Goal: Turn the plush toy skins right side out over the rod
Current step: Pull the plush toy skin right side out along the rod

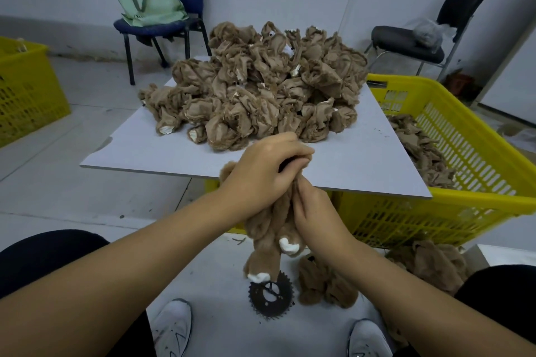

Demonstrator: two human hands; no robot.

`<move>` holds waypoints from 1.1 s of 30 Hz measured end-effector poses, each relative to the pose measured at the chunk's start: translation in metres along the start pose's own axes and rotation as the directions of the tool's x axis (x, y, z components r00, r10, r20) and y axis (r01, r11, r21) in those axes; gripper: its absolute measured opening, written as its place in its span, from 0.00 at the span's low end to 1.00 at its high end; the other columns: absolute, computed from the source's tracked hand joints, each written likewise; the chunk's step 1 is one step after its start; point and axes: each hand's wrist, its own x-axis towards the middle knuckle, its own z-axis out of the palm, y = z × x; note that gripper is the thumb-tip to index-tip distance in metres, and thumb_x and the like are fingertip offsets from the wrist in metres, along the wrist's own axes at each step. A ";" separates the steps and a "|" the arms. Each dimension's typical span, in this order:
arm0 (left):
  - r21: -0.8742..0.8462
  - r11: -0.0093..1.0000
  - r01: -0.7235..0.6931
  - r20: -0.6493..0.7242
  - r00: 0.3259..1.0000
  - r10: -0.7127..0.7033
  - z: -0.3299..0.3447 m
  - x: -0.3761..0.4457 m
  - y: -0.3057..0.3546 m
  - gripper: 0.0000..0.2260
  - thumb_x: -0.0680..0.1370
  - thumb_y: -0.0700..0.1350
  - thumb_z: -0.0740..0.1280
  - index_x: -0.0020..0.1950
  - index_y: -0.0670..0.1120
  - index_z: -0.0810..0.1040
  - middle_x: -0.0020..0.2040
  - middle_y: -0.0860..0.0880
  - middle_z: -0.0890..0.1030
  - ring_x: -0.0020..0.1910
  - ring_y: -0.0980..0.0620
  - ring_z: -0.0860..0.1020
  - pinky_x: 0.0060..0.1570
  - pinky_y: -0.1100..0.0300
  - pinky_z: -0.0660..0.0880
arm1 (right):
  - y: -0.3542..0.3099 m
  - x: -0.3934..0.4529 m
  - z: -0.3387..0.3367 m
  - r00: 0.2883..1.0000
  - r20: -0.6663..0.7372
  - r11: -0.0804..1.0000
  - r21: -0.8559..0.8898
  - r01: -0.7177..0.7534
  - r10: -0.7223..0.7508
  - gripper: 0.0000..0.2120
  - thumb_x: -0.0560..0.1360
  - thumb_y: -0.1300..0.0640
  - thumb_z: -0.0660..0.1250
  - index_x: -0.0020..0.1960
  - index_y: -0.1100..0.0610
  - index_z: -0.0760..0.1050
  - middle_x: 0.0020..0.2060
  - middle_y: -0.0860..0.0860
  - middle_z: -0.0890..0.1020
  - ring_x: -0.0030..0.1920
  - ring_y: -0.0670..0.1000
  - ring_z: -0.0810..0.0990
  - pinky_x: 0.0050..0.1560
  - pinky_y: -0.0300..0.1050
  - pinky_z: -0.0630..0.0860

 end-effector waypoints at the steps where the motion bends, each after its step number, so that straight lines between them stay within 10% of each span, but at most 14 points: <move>1: -0.019 1.000 0.022 -0.028 0.999 -0.022 0.002 -0.004 0.000 0.06 0.79 0.35 0.69 0.54 0.38 0.84 0.43 0.50 0.79 0.43 0.54 0.77 0.44 0.58 0.74 | 0.000 -0.002 0.001 1.000 0.009 1.000 0.011 0.005 -0.006 0.08 0.85 0.58 0.54 0.55 0.55 0.71 0.37 0.46 0.77 0.36 0.43 0.77 0.33 0.40 0.70; 5: -0.181 0.960 0.216 -0.022 0.974 -0.224 -0.001 -0.011 0.001 0.07 0.78 0.38 0.71 0.56 0.43 0.83 0.46 0.56 0.80 0.47 0.63 0.77 0.48 0.72 0.70 | -0.005 -0.003 0.001 0.999 0.028 1.000 0.026 0.017 -0.018 0.11 0.85 0.56 0.53 0.62 0.52 0.71 0.43 0.38 0.78 0.43 0.38 0.80 0.39 0.34 0.75; 9: -0.313 0.882 0.351 0.108 0.936 -0.334 -0.020 -0.006 -0.003 0.04 0.79 0.40 0.70 0.53 0.43 0.84 0.48 0.50 0.85 0.49 0.56 0.82 0.48 0.65 0.77 | -0.007 -0.002 0.000 0.999 0.023 1.000 -0.012 -0.027 0.027 0.10 0.85 0.54 0.53 0.55 0.53 0.73 0.43 0.46 0.81 0.43 0.43 0.80 0.41 0.45 0.78; 33: 0.018 0.990 -0.140 -0.239 0.961 0.140 0.009 -0.031 -0.007 0.03 0.78 0.34 0.70 0.47 0.34 0.81 0.40 0.41 0.80 0.40 0.44 0.78 0.44 0.49 0.74 | -0.007 -0.016 -0.003 0.995 0.094 0.999 -0.032 -0.031 0.034 0.13 0.85 0.59 0.54 0.44 0.45 0.67 0.35 0.44 0.76 0.36 0.41 0.78 0.34 0.36 0.71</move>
